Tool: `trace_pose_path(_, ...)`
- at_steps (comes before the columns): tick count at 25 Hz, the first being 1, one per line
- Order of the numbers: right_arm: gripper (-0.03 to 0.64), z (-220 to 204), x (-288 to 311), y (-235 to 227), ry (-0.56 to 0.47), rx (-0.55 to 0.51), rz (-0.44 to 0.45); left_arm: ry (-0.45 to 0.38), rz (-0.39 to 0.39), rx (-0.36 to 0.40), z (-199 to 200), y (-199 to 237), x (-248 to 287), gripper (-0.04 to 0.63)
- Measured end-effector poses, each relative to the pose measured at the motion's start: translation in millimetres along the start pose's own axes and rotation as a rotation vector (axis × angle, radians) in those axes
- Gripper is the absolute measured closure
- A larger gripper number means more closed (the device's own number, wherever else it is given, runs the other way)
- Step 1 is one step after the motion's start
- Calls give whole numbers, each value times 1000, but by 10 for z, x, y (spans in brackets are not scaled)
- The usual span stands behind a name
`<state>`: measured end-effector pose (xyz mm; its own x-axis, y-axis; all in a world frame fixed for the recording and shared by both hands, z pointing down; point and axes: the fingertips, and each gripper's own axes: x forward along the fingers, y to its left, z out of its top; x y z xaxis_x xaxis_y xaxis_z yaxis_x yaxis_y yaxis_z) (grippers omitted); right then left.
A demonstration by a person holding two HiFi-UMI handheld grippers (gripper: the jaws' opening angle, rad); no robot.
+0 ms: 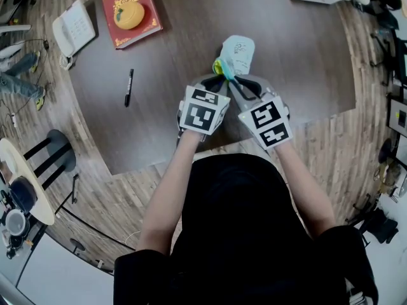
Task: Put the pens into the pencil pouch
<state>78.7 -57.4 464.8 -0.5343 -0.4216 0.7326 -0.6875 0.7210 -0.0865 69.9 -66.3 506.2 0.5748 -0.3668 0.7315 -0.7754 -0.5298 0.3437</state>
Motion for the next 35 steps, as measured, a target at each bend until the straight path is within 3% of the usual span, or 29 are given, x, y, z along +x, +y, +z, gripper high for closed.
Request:
trace_pose_path(7, 569, 8, -12, -1, -4, 3, -2, -26, 15, 44, 35, -1, -16, 549)
trace_pose_path(13, 571, 7, -40, -56, -9, 8, -14, -53, -10, 83, 61, -28, -50, 430)
trace_pose_path(25, 572, 25, -35, -57, -12, -1, -16, -67, 25, 59, -14, 52, -186, 430)
trace_pose_path(35, 572, 119, -8, 10, -16, -34, 2, -104, 101, 4, -138, 265, -498, 430)
